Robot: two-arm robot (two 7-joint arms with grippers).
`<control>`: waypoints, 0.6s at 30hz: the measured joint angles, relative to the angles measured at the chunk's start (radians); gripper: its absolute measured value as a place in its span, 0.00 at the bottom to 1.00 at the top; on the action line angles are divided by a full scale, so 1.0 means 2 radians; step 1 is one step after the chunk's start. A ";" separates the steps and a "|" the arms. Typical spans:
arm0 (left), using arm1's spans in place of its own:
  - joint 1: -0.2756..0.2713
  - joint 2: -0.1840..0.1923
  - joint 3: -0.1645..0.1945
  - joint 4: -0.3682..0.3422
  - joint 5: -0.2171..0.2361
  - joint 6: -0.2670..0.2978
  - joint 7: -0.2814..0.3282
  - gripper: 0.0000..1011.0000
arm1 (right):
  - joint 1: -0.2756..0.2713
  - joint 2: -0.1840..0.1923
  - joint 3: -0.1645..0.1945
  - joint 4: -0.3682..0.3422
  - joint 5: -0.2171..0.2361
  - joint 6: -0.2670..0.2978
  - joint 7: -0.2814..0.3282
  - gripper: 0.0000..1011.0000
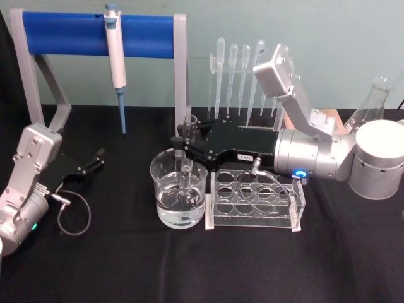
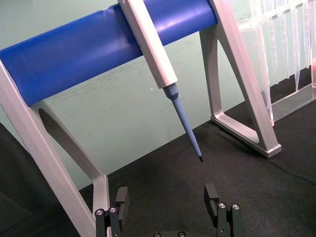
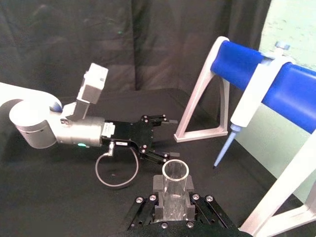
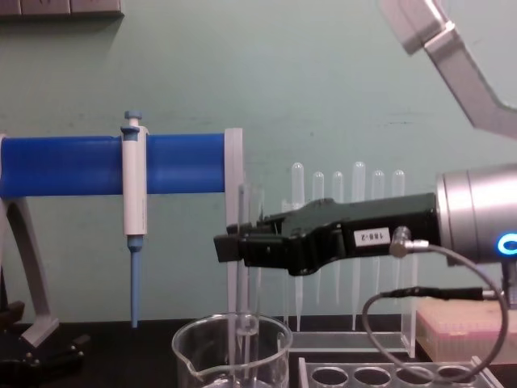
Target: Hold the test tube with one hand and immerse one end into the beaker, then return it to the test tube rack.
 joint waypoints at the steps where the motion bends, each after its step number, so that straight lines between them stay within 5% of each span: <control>1: 0.000 0.000 0.000 0.000 0.000 0.000 0.000 0.99 | -0.002 -0.003 0.001 0.003 -0.003 -0.003 -0.002 0.22; 18: 0.000 0.000 0.000 0.000 0.000 0.000 0.000 0.99 | -0.019 -0.023 0.003 0.024 -0.037 -0.024 -0.003 0.22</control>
